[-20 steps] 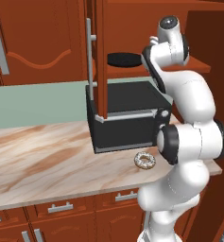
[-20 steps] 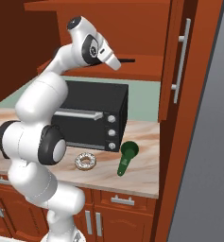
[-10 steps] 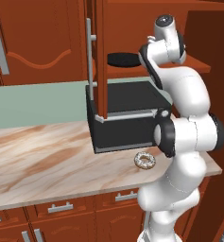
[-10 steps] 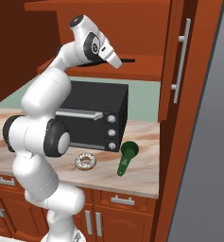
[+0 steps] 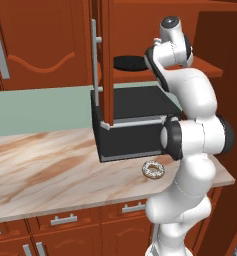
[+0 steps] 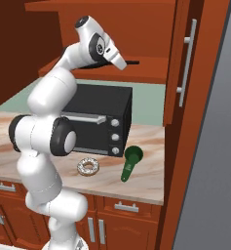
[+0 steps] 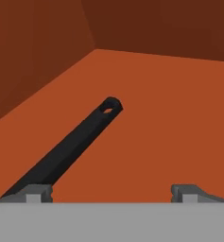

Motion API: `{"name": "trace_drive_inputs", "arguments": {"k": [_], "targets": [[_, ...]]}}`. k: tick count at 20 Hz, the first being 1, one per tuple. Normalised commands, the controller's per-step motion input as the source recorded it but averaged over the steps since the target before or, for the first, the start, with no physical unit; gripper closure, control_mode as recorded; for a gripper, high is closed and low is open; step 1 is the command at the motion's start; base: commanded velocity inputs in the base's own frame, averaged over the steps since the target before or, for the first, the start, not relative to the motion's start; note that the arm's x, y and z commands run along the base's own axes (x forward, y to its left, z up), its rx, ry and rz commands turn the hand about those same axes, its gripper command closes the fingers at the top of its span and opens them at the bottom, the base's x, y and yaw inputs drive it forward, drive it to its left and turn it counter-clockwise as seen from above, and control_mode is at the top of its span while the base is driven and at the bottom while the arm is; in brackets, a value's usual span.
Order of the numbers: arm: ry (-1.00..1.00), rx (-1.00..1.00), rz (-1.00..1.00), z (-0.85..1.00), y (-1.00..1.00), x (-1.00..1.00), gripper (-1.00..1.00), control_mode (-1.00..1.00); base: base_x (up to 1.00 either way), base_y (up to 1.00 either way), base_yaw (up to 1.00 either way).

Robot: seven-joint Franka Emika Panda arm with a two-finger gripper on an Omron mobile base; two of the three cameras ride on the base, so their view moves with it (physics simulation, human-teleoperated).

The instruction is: Pick the pan from the cabinet and place it on the stove. Then turn on the stove burner for the pan.

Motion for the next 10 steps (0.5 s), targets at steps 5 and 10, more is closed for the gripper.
{"name": "trace_drive_inputs", "arguments": {"k": [5,10], "targets": [[0.02,0.0,-0.01,-0.08,0.0,0.2,-1.0,-1.0,0.0,0.0,0.0],[0.03,0.0,-0.01,-0.08,0.0,0.2,-1.0,-1.0,0.0,0.0,0.0]]}}
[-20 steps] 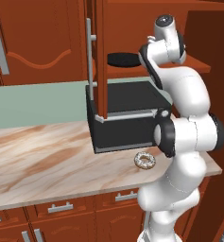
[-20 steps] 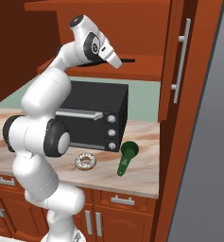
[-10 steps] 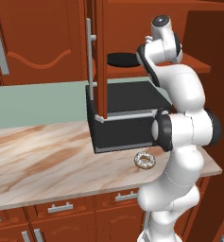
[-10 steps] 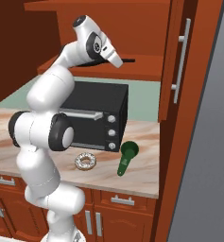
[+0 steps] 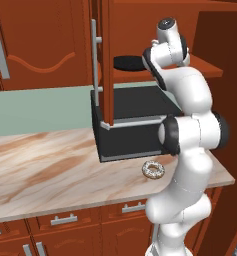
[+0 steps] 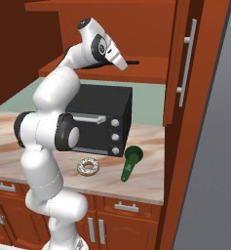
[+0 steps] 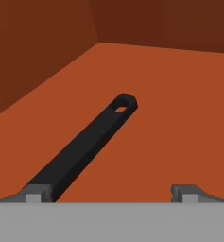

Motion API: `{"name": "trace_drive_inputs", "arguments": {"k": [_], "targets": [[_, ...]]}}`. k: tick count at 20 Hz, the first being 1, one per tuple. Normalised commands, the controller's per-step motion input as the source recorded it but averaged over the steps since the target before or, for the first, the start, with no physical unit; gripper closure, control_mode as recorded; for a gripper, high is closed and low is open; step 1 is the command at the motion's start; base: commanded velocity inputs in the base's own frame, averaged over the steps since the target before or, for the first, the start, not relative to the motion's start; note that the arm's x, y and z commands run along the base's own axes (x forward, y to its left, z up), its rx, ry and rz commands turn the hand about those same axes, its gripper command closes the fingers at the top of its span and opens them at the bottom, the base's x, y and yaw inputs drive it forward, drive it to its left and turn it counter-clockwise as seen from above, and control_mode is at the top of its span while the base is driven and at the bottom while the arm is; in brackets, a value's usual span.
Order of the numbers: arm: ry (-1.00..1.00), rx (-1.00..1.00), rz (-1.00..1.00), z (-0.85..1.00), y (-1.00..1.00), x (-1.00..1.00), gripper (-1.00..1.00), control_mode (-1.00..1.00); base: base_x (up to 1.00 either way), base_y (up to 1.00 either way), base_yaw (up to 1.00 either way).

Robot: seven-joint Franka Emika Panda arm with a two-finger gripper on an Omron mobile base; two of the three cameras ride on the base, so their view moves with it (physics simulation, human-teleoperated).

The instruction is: Pick the pan from the cabinet and place it on the stove. Then turn on the stove burner for the pan.

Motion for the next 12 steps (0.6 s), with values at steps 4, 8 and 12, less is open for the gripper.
{"name": "trace_drive_inputs", "arguments": {"k": [4,8,12], "targets": [[0.03,0.0,-0.01,-0.07,0.0,0.21,-1.0,-1.0,0.0,0.0,0.0],[0.03,0.0,-0.02,-0.07,0.0,0.22,-1.0,-1.0,0.0,0.0,0.0],[0.01,0.0,-0.02,-0.05,0.0,0.24,-1.0,-1.0,0.0,0.0,0.0]]}}
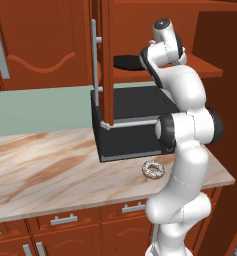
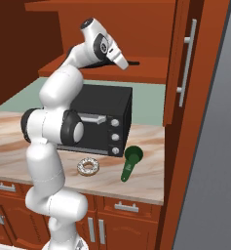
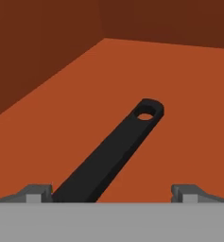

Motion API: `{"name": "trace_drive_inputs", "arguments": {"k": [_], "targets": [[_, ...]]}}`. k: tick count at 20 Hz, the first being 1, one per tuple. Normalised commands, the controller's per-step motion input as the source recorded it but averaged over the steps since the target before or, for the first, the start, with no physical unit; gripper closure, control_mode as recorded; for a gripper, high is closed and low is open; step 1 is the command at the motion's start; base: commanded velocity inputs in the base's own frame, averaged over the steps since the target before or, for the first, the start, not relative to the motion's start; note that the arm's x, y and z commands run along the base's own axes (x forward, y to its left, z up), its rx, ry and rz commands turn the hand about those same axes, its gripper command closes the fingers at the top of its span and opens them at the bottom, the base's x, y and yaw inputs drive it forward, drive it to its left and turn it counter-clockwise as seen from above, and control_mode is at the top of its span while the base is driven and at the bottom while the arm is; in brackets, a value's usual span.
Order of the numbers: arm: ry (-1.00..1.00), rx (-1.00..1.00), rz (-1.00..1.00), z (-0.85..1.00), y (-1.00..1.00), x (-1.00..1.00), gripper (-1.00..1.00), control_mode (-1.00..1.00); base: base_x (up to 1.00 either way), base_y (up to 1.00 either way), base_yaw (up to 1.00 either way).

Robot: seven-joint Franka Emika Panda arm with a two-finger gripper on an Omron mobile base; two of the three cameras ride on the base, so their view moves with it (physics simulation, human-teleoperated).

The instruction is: Pick the pan from the cabinet and place it on the stove. Then turn on the stove burner for the pan.

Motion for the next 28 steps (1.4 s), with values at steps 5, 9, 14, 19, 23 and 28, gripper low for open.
{"name": "trace_drive_inputs", "arguments": {"k": [5,9,14,19,23,28], "targets": [[0.0,0.0,-0.01,-0.03,0.0,0.24,-1.0,-1.0,0.0,0.0,0.0],[0.0,0.0,-0.01,-0.04,0.0,0.21,-1.0,-1.0,0.0,0.0,0.0],[0.03,0.0,-0.02,-0.08,0.0,0.16,-1.0,-1.0,0.0,0.0,0.0],[0.06,0.0,0.0,-0.09,0.04,0.01,-1.0,-1.0,0.0,0.0,0.0],[0.05,0.0,0.0,-0.21,0.06,0.0,1.0,-1.0,0.0,0.0,0.0],[0.03,0.0,0.0,-0.19,0.02,0.0,1.0,-1.0,0.0,0.0,0.0]]}}
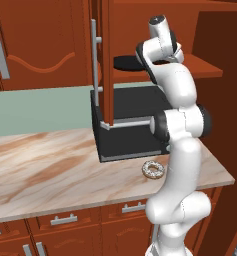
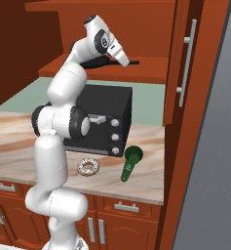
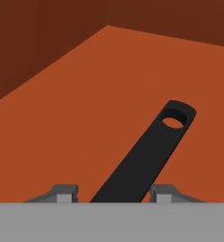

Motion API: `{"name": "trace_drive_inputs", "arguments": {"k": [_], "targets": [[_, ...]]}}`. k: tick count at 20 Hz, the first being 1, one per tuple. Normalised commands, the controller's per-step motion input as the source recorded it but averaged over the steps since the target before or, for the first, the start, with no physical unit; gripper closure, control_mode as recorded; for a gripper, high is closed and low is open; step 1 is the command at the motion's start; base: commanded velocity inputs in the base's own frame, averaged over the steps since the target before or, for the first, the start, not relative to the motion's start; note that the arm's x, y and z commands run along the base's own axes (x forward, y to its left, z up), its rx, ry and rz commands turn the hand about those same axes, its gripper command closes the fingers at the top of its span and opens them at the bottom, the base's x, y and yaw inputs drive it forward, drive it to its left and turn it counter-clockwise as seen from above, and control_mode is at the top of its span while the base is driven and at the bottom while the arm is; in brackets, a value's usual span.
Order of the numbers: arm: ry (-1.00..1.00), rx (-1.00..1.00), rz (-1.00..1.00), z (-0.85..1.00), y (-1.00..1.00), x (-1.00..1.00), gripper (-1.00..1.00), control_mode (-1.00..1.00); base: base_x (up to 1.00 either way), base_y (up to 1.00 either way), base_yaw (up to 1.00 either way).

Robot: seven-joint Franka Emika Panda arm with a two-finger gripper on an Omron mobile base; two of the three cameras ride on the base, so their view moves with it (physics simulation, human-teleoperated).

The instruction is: Pick the pan from the cabinet and place it on the stove. Then turn on the stove burner for the pan.

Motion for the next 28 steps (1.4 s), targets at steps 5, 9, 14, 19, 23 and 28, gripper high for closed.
{"name": "trace_drive_inputs", "arguments": {"k": [5,9,14,19,23,28], "targets": [[-0.05,0.01,0.0,-0.06,0.0,-0.02,1.0,-1.0,0.0,0.0,0.0],[-0.17,0.06,0.0,-0.03,0.0,-0.2,1.0,-1.0,0.0,0.0,0.0],[-0.22,0.04,0.0,-0.11,0.0,-0.26,1.0,-1.0,0.0,0.0,0.0],[-0.32,0.01,0.0,-0.2,0.0,-0.26,1.0,-1.0,0.0,0.0,0.0],[-0.36,0.0,0.0,-0.16,0.0,-0.35,1.0,-1.0,0.0,0.0,0.0],[-0.29,0.0,0.0,0.02,-0.01,-0.54,1.0,-1.0,0.0,0.0,0.0]]}}
